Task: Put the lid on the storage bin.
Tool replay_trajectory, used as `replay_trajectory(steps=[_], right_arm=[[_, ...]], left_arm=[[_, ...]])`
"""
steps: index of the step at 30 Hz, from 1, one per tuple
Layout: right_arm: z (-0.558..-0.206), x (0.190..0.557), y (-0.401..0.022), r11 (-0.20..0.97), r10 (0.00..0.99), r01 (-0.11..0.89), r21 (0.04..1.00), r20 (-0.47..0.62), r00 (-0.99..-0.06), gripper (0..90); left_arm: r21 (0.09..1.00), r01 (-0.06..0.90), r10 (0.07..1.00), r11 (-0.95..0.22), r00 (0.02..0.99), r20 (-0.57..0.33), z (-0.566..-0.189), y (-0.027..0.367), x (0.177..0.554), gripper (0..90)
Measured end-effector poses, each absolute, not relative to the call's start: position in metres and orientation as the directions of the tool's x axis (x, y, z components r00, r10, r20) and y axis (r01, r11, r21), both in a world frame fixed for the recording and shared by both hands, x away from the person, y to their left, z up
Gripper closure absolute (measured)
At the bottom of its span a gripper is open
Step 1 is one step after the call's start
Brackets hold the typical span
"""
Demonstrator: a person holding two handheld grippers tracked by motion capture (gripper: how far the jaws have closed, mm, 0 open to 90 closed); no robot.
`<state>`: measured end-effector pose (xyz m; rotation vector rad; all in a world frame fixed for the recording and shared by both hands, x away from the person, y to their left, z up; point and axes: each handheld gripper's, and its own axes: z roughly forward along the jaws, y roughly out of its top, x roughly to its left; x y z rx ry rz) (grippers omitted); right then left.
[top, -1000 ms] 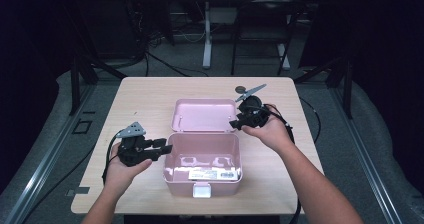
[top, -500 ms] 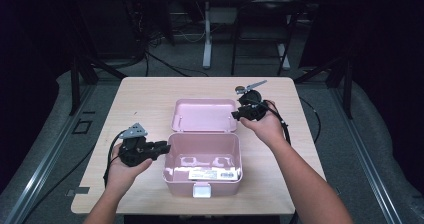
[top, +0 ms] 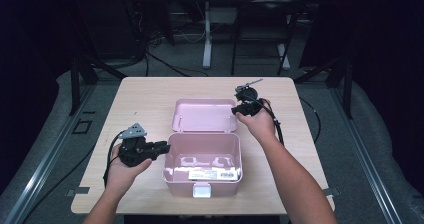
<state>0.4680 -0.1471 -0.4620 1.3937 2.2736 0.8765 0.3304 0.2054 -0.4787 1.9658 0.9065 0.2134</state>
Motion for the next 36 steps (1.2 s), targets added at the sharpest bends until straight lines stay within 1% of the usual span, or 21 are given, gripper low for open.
replay_trajectory(steps=[8, 20, 36], right_arm=[[-0.468, 0.475, -0.147, 0.286, 0.902, 0.704, 0.65, 0.064, -0.426, 73.2], [-0.478, 0.485, -0.145, 0.231, 0.921, 0.744, 0.627, 0.105, -0.375, 73.1], [-0.484, 0.49, -0.141, 0.168, 0.938, 0.79, 0.59, 0.151, -0.312, 75.6]], left_arm=[[0.809, 0.51, 0.67, -0.291, 0.713, -0.208, -0.479, 0.206, 0.331, 74.7], [0.806, 0.518, 0.667, -0.287, 0.712, -0.22, -0.479, 0.207, 0.331, 75.0], [0.807, 0.518, 0.665, -0.283, 0.713, -0.224, -0.48, 0.207, 0.331, 75.0]])
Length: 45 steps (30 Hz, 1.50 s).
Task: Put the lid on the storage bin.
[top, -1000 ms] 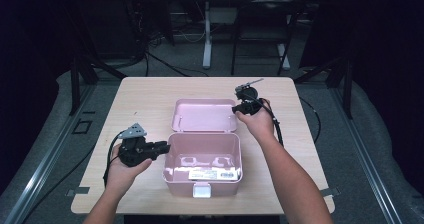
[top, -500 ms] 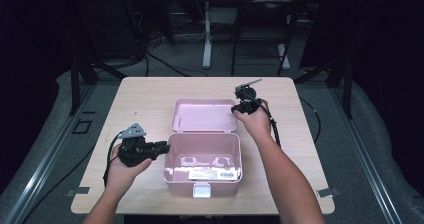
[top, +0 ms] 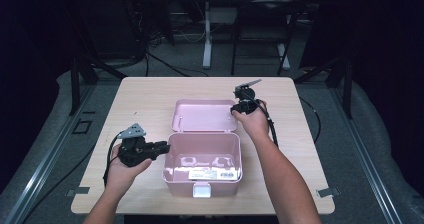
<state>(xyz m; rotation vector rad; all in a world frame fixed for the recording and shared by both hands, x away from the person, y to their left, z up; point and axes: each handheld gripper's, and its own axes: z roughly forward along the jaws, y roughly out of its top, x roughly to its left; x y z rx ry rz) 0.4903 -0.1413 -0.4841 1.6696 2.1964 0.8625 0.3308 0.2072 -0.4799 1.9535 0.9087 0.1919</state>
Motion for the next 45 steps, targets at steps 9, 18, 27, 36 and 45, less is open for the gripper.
replay_trajectory(steps=[9, 18, 27, 36, 45], right_arm=[[-0.478, 0.489, -0.141, 0.143, 0.942, 0.788, 0.599, 0.161, -0.294, 77.8], [-0.472, 0.486, -0.141, 0.14, 0.942, 0.777, 0.614, 0.159, -0.295, 78.9], [-0.464, 0.482, -0.142, 0.132, 0.942, 0.762, 0.634, 0.159, -0.296, 79.8], [-0.452, 0.477, -0.144, 0.135, 0.938, 0.737, 0.662, 0.155, -0.311, 81.3], [-0.443, 0.471, -0.145, 0.126, 0.937, 0.718, 0.685, 0.156, -0.313, 82.6]], left_arm=[[0.807, 0.518, 0.664, -0.283, 0.713, -0.225, -0.48, 0.207, 0.331, 74.9], [0.807, 0.517, 0.663, -0.285, 0.715, -0.223, -0.48, 0.208, 0.331, 74.9], [0.807, 0.516, 0.662, -0.285, 0.715, -0.223, -0.48, 0.208, 0.331, 74.9], [0.809, 0.514, 0.66, -0.285, 0.717, -0.223, -0.48, 0.208, 0.332, 74.9], [0.808, 0.516, 0.661, -0.284, 0.716, -0.224, -0.48, 0.208, 0.331, 74.8]])
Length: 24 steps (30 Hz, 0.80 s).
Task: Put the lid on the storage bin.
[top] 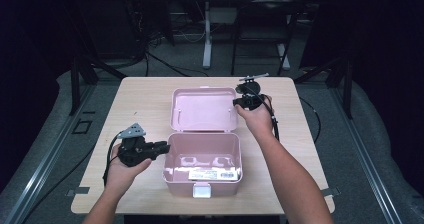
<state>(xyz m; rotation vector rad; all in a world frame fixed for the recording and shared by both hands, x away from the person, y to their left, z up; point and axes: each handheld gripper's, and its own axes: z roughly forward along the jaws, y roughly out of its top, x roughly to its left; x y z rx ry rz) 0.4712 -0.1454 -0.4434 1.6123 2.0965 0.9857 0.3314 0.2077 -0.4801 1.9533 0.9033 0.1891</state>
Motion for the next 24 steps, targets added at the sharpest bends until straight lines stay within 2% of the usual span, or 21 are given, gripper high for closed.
replay_trajectory(steps=[24], right_arm=[[-0.413, 0.439, -0.151, 0.14, 0.921, 0.623, 0.769, 0.13, -0.367, 85.0]], left_arm=[[0.807, 0.519, 0.666, -0.282, 0.711, -0.225, -0.48, 0.207, 0.331, 74.9]])
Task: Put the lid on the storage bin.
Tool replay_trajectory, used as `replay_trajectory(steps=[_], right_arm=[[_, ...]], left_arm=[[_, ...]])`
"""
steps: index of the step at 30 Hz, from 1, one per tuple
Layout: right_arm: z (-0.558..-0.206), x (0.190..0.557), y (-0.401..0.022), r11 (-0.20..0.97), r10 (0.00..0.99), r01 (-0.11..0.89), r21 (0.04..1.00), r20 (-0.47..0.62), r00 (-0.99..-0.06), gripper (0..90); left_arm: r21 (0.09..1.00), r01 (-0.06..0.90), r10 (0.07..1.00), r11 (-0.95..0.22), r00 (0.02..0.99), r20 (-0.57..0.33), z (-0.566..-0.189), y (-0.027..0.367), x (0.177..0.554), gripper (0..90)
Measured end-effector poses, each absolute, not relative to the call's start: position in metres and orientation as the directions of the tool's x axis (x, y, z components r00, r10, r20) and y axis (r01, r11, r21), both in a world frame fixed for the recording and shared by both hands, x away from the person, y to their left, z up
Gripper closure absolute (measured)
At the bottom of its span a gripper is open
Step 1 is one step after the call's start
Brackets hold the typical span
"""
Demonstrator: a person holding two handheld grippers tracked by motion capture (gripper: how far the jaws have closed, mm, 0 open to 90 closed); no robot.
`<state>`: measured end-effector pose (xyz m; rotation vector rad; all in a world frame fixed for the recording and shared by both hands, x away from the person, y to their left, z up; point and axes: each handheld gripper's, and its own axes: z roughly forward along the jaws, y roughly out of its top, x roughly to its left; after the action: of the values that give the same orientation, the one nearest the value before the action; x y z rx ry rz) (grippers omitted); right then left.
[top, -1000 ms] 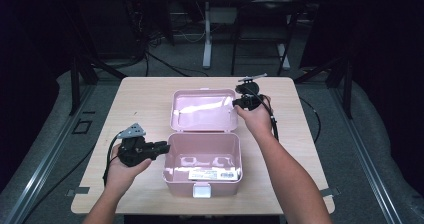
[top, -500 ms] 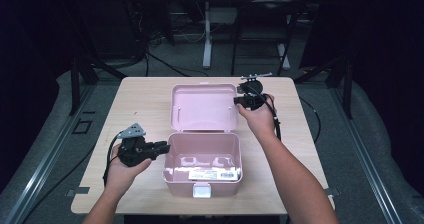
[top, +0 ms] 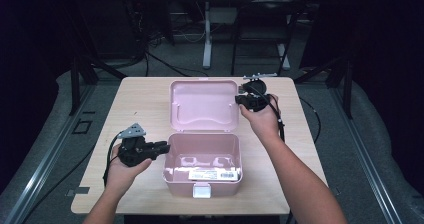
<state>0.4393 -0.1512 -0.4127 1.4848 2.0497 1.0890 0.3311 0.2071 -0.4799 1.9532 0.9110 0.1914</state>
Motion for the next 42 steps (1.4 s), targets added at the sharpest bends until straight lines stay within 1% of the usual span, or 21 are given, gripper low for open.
replay_trajectory(steps=[6, 17, 31, 37, 42], right_arm=[[-0.407, 0.429, -0.152, 0.155, 0.916, 0.587, 0.795, 0.107, -0.386, 85.3], [-0.403, 0.41, -0.157, 0.14, 0.909, 0.539, 0.831, 0.108, -0.402, 86.0], [-0.401, 0.405, -0.156, 0.158, 0.906, 0.514, 0.843, 0.083, -0.415, 86.0], [-0.402, 0.407, -0.156, 0.148, 0.906, 0.514, 0.845, 0.093, -0.413, 86.3], [-0.402, 0.404, -0.156, 0.145, 0.905, 0.505, 0.851, 0.092, -0.416, 86.3]], left_arm=[[0.807, 0.518, 0.665, -0.282, 0.712, -0.225, -0.48, 0.207, 0.331, 74.9], [0.804, 0.523, 0.666, -0.285, 0.711, -0.226, -0.479, 0.207, 0.332, 75.0], [0.803, 0.528, 0.664, -0.277, 0.709, -0.237, -0.48, 0.207, 0.332, 75.0], [0.804, 0.524, 0.669, -0.281, 0.708, -0.227, -0.48, 0.207, 0.331, 74.7], [0.803, 0.524, 0.68, -0.283, 0.7, -0.218, -0.479, 0.205, 0.334, 71.4]])
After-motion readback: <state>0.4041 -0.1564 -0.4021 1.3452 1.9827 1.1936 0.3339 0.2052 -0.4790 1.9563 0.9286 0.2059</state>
